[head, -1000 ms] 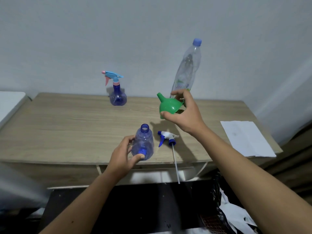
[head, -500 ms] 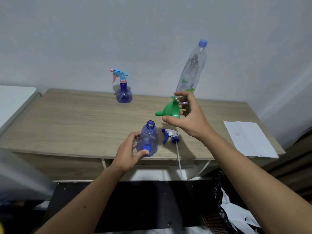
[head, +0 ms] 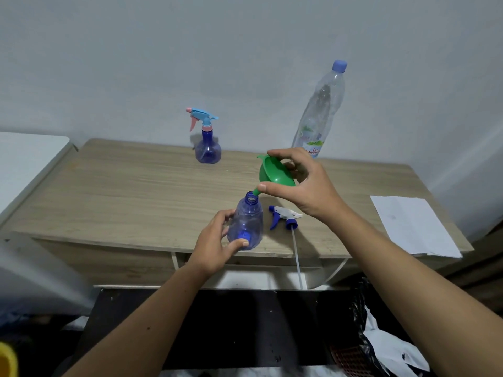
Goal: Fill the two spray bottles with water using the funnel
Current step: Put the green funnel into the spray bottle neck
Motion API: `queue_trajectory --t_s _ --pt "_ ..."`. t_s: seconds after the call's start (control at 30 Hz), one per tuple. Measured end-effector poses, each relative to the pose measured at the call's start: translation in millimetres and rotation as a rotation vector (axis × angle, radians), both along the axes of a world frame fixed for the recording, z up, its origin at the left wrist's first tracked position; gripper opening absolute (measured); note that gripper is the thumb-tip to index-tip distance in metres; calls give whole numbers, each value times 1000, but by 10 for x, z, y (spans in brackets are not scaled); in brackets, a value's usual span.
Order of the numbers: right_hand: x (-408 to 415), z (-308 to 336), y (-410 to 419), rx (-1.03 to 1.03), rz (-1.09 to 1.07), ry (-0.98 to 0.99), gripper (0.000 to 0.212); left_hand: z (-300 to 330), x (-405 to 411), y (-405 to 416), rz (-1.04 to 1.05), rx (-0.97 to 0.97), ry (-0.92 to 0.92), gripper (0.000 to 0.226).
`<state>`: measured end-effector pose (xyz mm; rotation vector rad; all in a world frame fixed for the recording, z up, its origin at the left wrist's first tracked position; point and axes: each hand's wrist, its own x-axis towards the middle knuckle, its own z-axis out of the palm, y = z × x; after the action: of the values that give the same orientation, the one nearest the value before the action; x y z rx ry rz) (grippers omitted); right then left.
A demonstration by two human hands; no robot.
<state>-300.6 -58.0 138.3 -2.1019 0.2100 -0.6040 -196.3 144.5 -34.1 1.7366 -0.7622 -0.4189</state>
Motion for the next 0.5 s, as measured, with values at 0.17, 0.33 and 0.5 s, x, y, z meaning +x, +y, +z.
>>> queue_trajectory --t_s 0.17,0.33,0.5 --pt "66 -29 40 -70 27 16 71 -43 24 -21 9 -16 -22 72" --pt "161 -129 74 -96 64 35 77 -42 62 -55 0 -43 -32 72" --pt "261 -159 48 -104 70 68 78 -40 135 -113 0 -38 -21 73"
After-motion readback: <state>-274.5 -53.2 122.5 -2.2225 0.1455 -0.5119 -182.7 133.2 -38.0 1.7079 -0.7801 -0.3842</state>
